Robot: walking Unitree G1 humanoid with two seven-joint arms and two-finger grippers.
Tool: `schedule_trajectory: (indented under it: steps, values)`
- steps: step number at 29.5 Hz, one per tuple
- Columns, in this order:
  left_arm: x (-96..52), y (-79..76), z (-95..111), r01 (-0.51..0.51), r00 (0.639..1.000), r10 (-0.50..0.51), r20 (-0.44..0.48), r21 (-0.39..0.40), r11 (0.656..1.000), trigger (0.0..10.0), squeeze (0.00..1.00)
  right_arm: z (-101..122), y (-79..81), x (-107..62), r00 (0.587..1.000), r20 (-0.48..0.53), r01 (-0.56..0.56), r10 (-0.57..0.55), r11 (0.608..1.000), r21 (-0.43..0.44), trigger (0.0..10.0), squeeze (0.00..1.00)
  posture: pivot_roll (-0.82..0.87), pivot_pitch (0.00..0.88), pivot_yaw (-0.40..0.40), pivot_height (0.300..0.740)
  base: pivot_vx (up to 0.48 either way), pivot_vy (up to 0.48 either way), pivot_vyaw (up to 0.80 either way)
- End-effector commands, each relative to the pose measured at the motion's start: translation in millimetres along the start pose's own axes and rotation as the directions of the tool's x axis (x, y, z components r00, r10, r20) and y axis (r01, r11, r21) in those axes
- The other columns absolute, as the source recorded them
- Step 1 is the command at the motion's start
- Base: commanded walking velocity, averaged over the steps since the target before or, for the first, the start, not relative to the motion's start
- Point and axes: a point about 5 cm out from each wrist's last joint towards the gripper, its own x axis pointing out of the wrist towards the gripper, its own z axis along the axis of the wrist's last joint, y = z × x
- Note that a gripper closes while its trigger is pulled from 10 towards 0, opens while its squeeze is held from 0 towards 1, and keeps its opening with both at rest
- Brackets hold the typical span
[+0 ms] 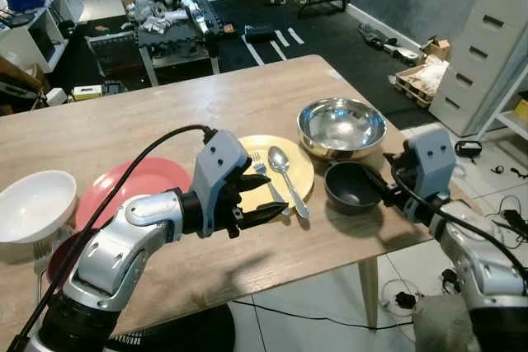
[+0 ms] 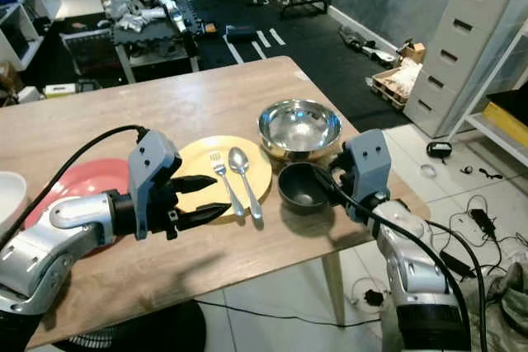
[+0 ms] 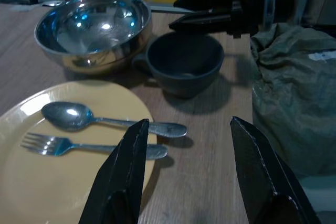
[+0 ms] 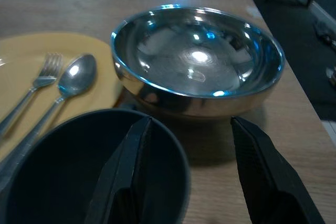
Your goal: Setting the table
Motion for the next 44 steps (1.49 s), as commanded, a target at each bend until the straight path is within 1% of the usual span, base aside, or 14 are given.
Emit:
schedule_trajectory:
  steps: [1, 4, 6, 7, 8, 10, 14, 17, 21, 23, 28, 35, 43, 44]
  values:
    - [-2.4, -0.8, -2, -0.008, 1.000, 0.008, -0.006, 0.006, 1.000, 10.0, 0.00, -1, -2.9, 1.9, 1.000, -0.029, 0.010, -0.010, 1.000, -0.008, 10.0, 0.00, -0.03, 0.000, 0.107, 0.740, 0.000, 0.000, 0.00]
    - [-3.1, -1.4, -3, -0.012, 1.000, 0.012, -0.006, 0.003, 1.000, 10.0, 0.00, 4, -11.1, 3.7, 0.999, -0.047, 0.014, -0.015, 1.000, -0.020, 10.0, 0.00, -0.03, 0.000, 0.102, 0.740, 0.000, 0.000, 0.00]
    - [-3.7, -1.3, -3, -0.016, 1.000, 0.016, -0.006, 0.001, 1.000, 10.0, 0.00, 3, -14.2, 3.0, 0.996, -0.079, -0.030, 0.028, 0.999, -0.022, 10.0, 0.00, -0.04, 0.000, 0.103, 0.740, 0.000, 0.000, 0.00]
    - [-3.8, -1.1, -3, -0.016, 1.000, 0.016, -0.007, 0.001, 1.000, 10.0, 0.00, 3, -16.4, 1.1, 0.994, -0.100, -0.056, 0.051, 0.998, -0.042, 10.0, 0.00, -0.04, 0.000, 0.103, 0.740, 0.000, 0.000, 0.00]
    - [-3.8, -1.1, -3, -0.016, 1.000, 0.016, -0.007, 0.001, 1.000, 10.0, 0.00, 3, -16.4, 1.1, 0.994, -0.100, -0.056, 0.051, 0.998, -0.042, 10.0, 0.00, -0.04, 0.000, 0.103, 0.740, 0.000, 0.000, 0.00]
    - [-3.6, -1.0, -3, -0.016, 1.000, 0.016, -0.007, 0.000, 1.000, 10.0, 0.00, 7, -23.9, -3.6, 0.987, -0.128, -0.111, 0.102, 0.992, -0.063, 10.0, 0.00, -0.05, 0.000, 0.102, 0.740, 0.000, 0.000, 0.00]
    - [-1.7, -1.6, -4, -0.013, 1.000, 0.013, -0.006, -0.003, 1.000, 10.0, 0.00, 19, -36.8, -5.2, 0.975, -0.163, -0.162, 0.150, 0.985, -0.061, 10.0, 0.00, -0.06, 0.000, 0.101, 0.740, 0.000, 0.000, 0.00]
    - [-0.9, -2.0, -4, -0.013, 1.000, 0.013, -0.004, -0.003, 1.000, 10.0, 0.00, 20, -40.8, -2.9, 0.968, -0.190, -0.174, 0.162, 0.983, -0.051, 10.0, 0.00, -0.06, 0.000, 0.099, 0.740, 0.000, 0.000, 0.00]
    - [-0.9, -1.9, -4, -0.014, 1.000, 0.014, -0.003, -0.003, 1.000, 10.0, 0.00, 19, -41.0, -1.2, 0.963, -0.208, -0.189, 0.174, 0.981, -0.053, 10.0, 0.00, -0.06, 0.000, 0.097, 0.740, 0.000, 0.000, 0.00]
    - [-1.5, -1.9, -4, -0.017, 1.000, 0.017, -0.003, -0.004, 1.000, 10.0, 0.00, 15, -37.8, 0.4, 0.951, -0.229, -0.218, 0.206, 0.976, -0.028, 10.0, 0.00, -0.05, 0.000, 0.094, 0.740, 0.000, 0.000, 0.00]
    - [-2.8, -2.1, -5, -0.021, 1.000, 0.021, -0.005, -0.004, 1.000, 10.0, 0.00, 12, -30.8, 1.3, 0.937, -0.233, -0.264, 0.259, 0.965, 0.012, 10.0, 0.00, -0.05, 0.000, 0.092, 0.740, 0.000, 0.000, 0.00]
    - [-2.4, -2.0, -5, -0.026, 1.000, 0.026, -0.005, -0.006, 1.000, 10.0, 0.00, 2, -26.4, 3.8, 0.918, -0.290, -0.290, 0.272, 0.957, -0.021, 10.0, 0.00, -0.05, 0.000, 0.088, 0.740, 0.000, 0.000, 0.00]
    - [-2.5, -2.3, -5, -0.034, 0.999, 0.034, -0.003, -0.010, 0.999, 10.0, 0.00, -12, -34.7, 10.1, 0.915, -0.359, -0.209, 0.183, 0.977, -0.035, 10.0, 0.00, -0.04, 0.000, 0.082, 0.740, 0.000, 0.000, 0.00]
    - [-2.9, -2.3, -5, -0.035, 0.999, 0.035, -0.003, -0.010, 0.999, 10.0, 0.00, -13, -34.9, 10.3, 0.914, -0.363, -0.207, 0.181, 0.978, -0.034, 9.6, 0.00, -0.04, 0.000, 0.082, 0.740, 0.000, 0.000, 0.00]
